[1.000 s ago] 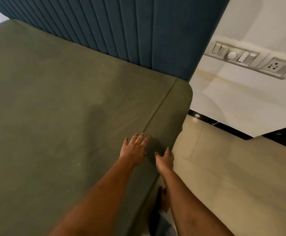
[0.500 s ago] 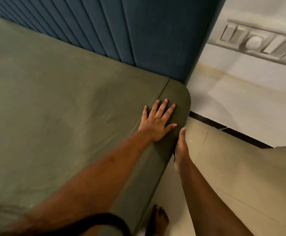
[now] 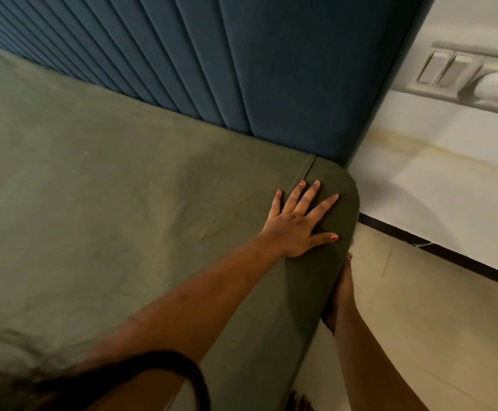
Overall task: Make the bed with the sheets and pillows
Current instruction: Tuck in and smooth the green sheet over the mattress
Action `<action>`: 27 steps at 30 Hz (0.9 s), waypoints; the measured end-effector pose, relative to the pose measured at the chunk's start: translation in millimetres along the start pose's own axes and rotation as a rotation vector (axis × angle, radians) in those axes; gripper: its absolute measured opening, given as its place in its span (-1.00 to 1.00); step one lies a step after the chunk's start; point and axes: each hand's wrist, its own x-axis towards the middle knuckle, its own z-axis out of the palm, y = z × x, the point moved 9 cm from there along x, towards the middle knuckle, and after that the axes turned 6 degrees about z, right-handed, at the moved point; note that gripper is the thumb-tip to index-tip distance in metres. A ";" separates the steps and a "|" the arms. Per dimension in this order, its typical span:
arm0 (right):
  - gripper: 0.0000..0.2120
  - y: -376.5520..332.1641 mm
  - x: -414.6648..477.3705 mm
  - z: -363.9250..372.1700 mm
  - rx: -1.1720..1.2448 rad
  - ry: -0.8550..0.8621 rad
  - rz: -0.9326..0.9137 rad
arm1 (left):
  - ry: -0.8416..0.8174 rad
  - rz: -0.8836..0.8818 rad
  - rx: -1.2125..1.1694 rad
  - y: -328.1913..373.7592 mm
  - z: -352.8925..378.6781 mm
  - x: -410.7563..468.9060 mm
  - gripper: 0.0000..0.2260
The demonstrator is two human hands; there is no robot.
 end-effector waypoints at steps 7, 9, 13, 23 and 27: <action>-0.35 11.1 -0.4 -15.9 0.037 -0.033 0.142 | 0.059 -0.056 -0.015 -1.2 -14.4 -7.8 -0.29; -0.37 9.8 2.1 -9.3 0.013 -0.046 0.158 | 0.073 -0.111 -0.045 -12.4 -15.8 -10.5 -0.29; -0.50 -15.7 8.4 -34.8 -0.377 0.364 0.118 | 0.112 -0.163 -0.025 -25.3 -10.5 -30.7 -0.32; -0.69 -101.2 -84.4 19.4 -0.743 0.575 -0.564 | 0.180 -0.467 -0.044 -79.4 -11.5 -176.9 -0.37; -0.64 -68.4 -143.9 72.1 -0.950 0.457 -0.647 | 0.203 -0.561 -0.056 -82.7 -21.2 -259.1 -0.37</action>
